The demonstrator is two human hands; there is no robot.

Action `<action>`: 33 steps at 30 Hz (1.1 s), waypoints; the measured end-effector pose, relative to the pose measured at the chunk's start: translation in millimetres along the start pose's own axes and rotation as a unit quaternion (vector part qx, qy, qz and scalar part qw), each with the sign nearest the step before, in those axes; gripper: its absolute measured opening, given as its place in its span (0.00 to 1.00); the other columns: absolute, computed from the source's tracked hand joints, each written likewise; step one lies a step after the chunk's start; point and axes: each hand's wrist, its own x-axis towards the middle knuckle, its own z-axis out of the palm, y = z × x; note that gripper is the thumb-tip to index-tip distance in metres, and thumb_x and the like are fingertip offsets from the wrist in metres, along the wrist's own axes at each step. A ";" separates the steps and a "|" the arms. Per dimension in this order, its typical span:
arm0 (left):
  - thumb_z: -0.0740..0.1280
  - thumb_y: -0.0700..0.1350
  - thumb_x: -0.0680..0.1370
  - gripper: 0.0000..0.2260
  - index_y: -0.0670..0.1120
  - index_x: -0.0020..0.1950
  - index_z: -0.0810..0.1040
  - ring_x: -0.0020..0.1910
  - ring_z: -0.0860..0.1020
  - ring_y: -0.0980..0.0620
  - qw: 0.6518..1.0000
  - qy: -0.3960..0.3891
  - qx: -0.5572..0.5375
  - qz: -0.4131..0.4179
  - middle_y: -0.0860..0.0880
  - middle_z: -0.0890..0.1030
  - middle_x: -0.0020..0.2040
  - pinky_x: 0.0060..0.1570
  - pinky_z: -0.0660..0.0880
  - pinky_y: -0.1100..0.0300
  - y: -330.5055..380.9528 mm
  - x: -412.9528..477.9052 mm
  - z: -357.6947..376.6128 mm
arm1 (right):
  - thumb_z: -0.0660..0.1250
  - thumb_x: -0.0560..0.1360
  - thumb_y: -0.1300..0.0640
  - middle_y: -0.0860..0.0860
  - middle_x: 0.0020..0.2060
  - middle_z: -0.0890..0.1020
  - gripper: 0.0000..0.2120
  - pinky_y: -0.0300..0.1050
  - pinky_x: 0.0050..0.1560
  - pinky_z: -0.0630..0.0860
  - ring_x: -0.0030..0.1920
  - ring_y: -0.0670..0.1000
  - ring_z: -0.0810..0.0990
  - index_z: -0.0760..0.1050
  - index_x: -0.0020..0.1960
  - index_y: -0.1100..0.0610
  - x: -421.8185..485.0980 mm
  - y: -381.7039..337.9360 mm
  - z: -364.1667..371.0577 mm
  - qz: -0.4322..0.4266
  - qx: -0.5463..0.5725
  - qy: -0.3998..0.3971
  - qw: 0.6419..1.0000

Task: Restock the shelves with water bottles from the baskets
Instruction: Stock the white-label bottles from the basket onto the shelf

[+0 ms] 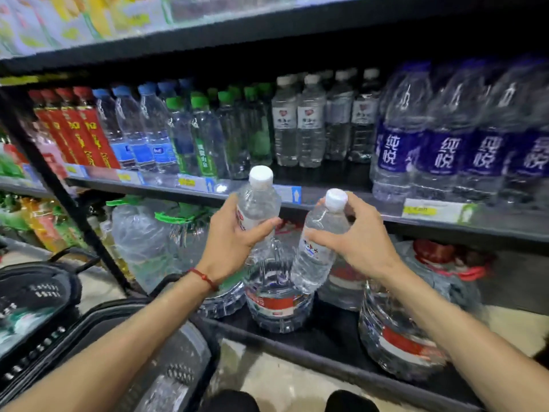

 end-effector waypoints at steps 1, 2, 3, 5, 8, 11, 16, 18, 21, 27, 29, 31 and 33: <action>0.76 0.56 0.69 0.26 0.47 0.63 0.77 0.52 0.81 0.67 1.000 -0.006 -0.010 0.005 0.59 0.84 0.53 0.53 0.74 0.71 7.5 4.6 8.6 | 0.84 0.66 0.54 0.48 0.45 0.86 0.20 0.59 0.56 0.79 0.49 0.54 0.83 0.79 0.52 0.52 -0.7 0.5 -8.5 -0.006 0.000 0.011 1.000; 0.76 0.56 0.70 0.26 0.47 0.64 0.77 0.53 0.82 0.65 1.000 -0.012 -0.020 0.011 0.58 0.84 0.54 0.55 0.75 0.69 13.9 9.1 15.8 | 0.83 0.68 0.54 0.48 0.45 0.85 0.19 0.59 0.56 0.79 0.49 0.55 0.83 0.78 0.53 0.53 -1.1 0.5 -15.9 -0.012 0.002 0.021 1.000; 0.76 0.56 0.70 0.27 0.46 0.65 0.77 0.55 0.82 0.62 0.999 -0.017 -0.029 0.017 0.56 0.84 0.56 0.57 0.77 0.65 19.1 13.5 21.7 | 0.82 0.69 0.54 0.48 0.45 0.85 0.19 0.59 0.57 0.77 0.50 0.55 0.82 0.76 0.53 0.54 -0.7 0.3 -22.3 -0.018 0.001 0.027 0.999; 0.77 0.57 0.72 0.27 0.47 0.67 0.77 0.58 0.82 0.56 0.998 -0.029 -0.045 0.027 0.53 0.84 0.58 0.61 0.78 0.56 28.4 21.6 30.2 | 0.81 0.71 0.54 0.50 0.48 0.84 0.20 0.56 0.59 0.76 0.52 0.55 0.82 0.75 0.56 0.55 0.3 -0.4 -33.7 -0.023 -0.004 0.019 1.000; 0.76 0.54 0.73 0.26 0.48 0.68 0.76 0.60 0.82 0.56 0.996 -0.036 -0.067 0.047 0.53 0.84 0.60 0.62 0.78 0.55 46.0 31.4 40.6 | 0.80 0.73 0.54 0.49 0.51 0.83 0.21 0.56 0.62 0.77 0.55 0.53 0.82 0.73 0.59 0.53 -1.2 -2.3 -50.6 -0.018 0.000 -0.001 1.000; 0.74 0.53 0.74 0.25 0.47 0.69 0.75 0.61 0.81 0.54 0.992 -0.047 -0.091 0.070 0.52 0.83 0.61 0.64 0.77 0.55 65.3 40.0 49.0 | 0.78 0.74 0.50 0.47 0.52 0.82 0.20 0.60 0.64 0.76 0.56 0.51 0.81 0.72 0.60 0.51 -3.4 -2.2 -65.9 -0.005 0.016 -0.011 1.000; 0.74 0.53 0.74 0.25 0.47 0.69 0.75 0.60 0.81 0.58 0.985 -0.083 -0.101 0.116 0.54 0.83 0.60 0.60 0.76 0.64 91.1 55.4 55.0 | 0.76 0.69 0.40 0.47 0.52 0.84 0.23 0.64 0.62 0.78 0.55 0.53 0.84 0.74 0.58 0.48 -0.7 -14.9 -80.4 0.005 0.018 -0.003 1.000; 0.74 0.55 0.74 0.25 0.47 0.67 0.76 0.58 0.81 0.60 0.983 -0.076 -0.105 0.134 0.56 0.83 0.59 0.57 0.76 0.68 100.3 60.0 57.3 | 0.76 0.69 0.39 0.45 0.54 0.83 0.23 0.60 0.65 0.78 0.58 0.48 0.82 0.74 0.59 0.47 0.9 -25.3 -86.7 0.006 -0.017 -0.018 1.000; 0.75 0.57 0.73 0.24 0.48 0.65 0.78 0.56 0.82 0.61 0.982 -0.063 -0.103 0.147 0.57 0.84 0.57 0.55 0.77 0.66 107.7 70.0 57.2 | 0.77 0.73 0.45 0.44 0.55 0.81 0.20 0.56 0.66 0.76 0.58 0.45 0.81 0.75 0.60 0.49 3.5 -41.8 -99.6 -0.004 -0.064 -0.025 0.998; 0.76 0.66 0.68 0.31 0.51 0.63 0.75 0.53 0.79 0.64 0.969 -0.030 -0.023 0.243 0.62 0.80 0.54 0.53 0.76 0.62 101.5 104.2 61.8 | 0.77 0.77 0.51 0.47 0.52 0.81 0.15 0.54 0.61 0.78 0.55 0.50 0.81 0.74 0.58 0.52 0.1 -58.6 -125.5 -0.014 -0.105 0.005 0.994; 0.79 0.63 0.68 0.30 0.51 0.63 0.74 0.53 0.80 0.64 0.967 -0.037 -0.046 0.249 0.61 0.80 0.54 0.53 0.77 0.63 98.3 111.5 69.3 | 0.77 0.76 0.52 0.47 0.52 0.81 0.16 0.56 0.61 0.78 0.55 0.52 0.82 0.74 0.59 0.52 -3.6 -63.5 -128.7 -0.007 -0.115 0.017 0.993; 0.80 0.58 0.68 0.28 0.50 0.62 0.75 0.53 0.80 0.64 0.965 -0.042 -0.084 0.243 0.60 0.81 0.54 0.53 0.77 0.64 95.3 119.0 83.3 | 0.77 0.77 0.52 0.48 0.52 0.83 0.16 0.60 0.60 0.79 0.54 0.54 0.83 0.74 0.59 0.51 -8.8 -66.5 -131.7 0.000 -0.124 0.030 0.992; 0.81 0.56 0.69 0.26 0.49 0.59 0.74 0.51 0.78 0.70 0.969 -0.019 -0.096 0.228 0.62 0.79 0.52 0.51 0.74 0.72 88.9 124.6 100.1 | 0.77 0.77 0.52 0.46 0.51 0.83 0.16 0.60 0.61 0.79 0.53 0.53 0.83 0.74 0.59 0.51 -12.0 -68.0 -134.7 0.009 -0.129 0.032 0.991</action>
